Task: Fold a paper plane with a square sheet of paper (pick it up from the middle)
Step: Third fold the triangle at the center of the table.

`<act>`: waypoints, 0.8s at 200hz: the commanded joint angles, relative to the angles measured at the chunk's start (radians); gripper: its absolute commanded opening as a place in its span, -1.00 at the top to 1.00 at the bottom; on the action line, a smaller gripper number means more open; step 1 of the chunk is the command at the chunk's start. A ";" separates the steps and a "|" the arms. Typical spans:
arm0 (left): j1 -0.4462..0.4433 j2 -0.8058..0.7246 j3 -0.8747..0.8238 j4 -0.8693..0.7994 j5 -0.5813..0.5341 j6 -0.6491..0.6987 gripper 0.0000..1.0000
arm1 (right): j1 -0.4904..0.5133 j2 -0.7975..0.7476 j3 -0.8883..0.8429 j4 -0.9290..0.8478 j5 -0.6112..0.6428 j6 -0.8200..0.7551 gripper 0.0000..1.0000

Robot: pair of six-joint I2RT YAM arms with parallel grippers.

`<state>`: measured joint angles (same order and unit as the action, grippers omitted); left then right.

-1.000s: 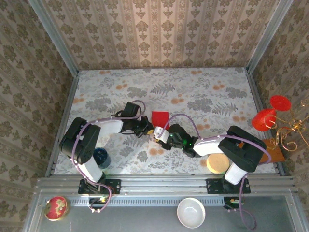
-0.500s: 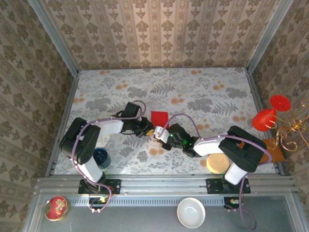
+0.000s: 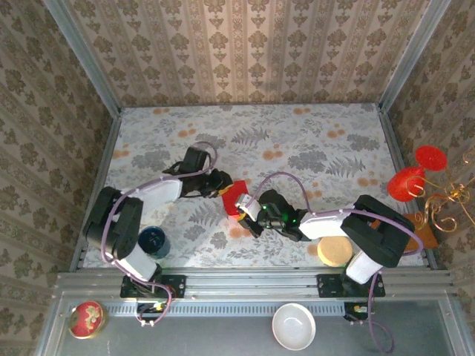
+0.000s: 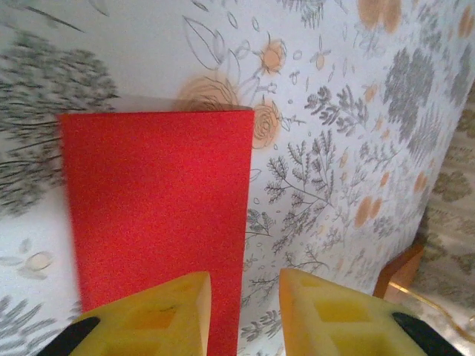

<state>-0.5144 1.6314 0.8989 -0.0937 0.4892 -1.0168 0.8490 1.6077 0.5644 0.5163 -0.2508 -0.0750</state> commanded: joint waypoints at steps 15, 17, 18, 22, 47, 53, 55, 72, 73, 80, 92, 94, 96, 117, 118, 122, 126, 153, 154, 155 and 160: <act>-0.036 0.118 0.082 -0.067 -0.003 0.074 0.49 | -0.003 0.036 -0.011 -0.002 -0.082 0.116 0.95; -0.036 0.124 0.087 -0.072 -0.006 0.078 0.50 | -0.003 0.036 -0.011 -0.003 -0.083 0.119 0.95; -0.037 0.127 0.089 -0.075 -0.007 0.079 0.50 | -0.003 0.037 -0.011 -0.004 -0.083 0.120 0.95; -0.039 0.137 0.099 -0.088 -0.012 0.088 0.51 | -0.002 0.038 -0.009 -0.008 -0.084 0.123 0.95; -0.047 0.195 0.150 -0.180 -0.051 0.141 0.58 | -0.007 0.053 0.002 -0.026 -0.085 0.149 0.97; -0.047 0.209 0.157 -0.194 -0.055 0.149 0.59 | -0.007 0.058 0.004 -0.032 -0.087 0.156 0.98; -0.048 0.213 0.158 -0.198 -0.056 0.151 0.60 | -0.008 0.060 0.005 -0.033 -0.087 0.157 0.98; -0.052 0.246 0.174 -0.221 -0.057 0.166 0.64 | -0.016 0.070 0.014 -0.046 -0.083 0.184 0.98; -0.052 0.248 0.174 -0.222 -0.057 0.166 0.64 | -0.016 0.070 0.015 -0.046 -0.083 0.185 0.98; -0.055 0.258 0.180 -0.231 -0.059 0.173 0.65 | -0.023 0.072 0.018 -0.049 -0.088 0.198 0.98; -0.060 0.274 0.191 -0.252 -0.061 0.185 0.67 | -0.031 0.072 0.024 -0.060 -0.087 0.220 0.98; -0.061 0.275 0.193 -0.255 -0.061 0.187 0.67 | -0.032 0.072 0.025 -0.062 -0.086 0.223 0.98; -0.061 0.278 0.195 -0.259 -0.063 0.189 0.68 | -0.033 0.072 0.026 -0.063 -0.085 0.226 0.98; -0.065 0.295 0.202 -0.277 -0.069 0.200 0.71 | -0.048 0.069 0.038 -0.085 -0.070 0.255 0.98; -0.065 0.296 0.202 -0.278 -0.068 0.201 0.71 | -0.049 0.069 0.038 -0.086 -0.070 0.256 0.97; -0.065 0.299 0.203 -0.281 -0.070 0.203 0.72 | -0.051 0.070 0.040 -0.088 -0.067 0.260 0.97; -0.065 0.301 0.203 -0.285 -0.070 0.205 0.73 | -0.055 0.069 0.041 -0.092 -0.061 0.265 0.98; -0.065 0.318 0.211 -0.296 -0.071 0.219 0.74 | -0.079 0.073 0.054 -0.109 -0.028 0.295 0.97; -0.065 0.319 0.211 -0.296 -0.070 0.220 0.74 | -0.080 0.073 0.055 -0.109 -0.028 0.295 0.97; -0.065 0.319 0.212 -0.296 -0.069 0.220 0.74 | -0.081 0.073 0.056 -0.111 -0.028 0.296 0.97; -0.065 0.322 0.211 -0.297 -0.068 0.222 0.74 | -0.085 0.074 0.059 -0.117 -0.025 0.298 0.97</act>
<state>-0.5728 1.9011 1.1110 -0.3084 0.4473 -0.8337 0.7853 1.6688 0.5911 0.4416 -0.3134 0.1791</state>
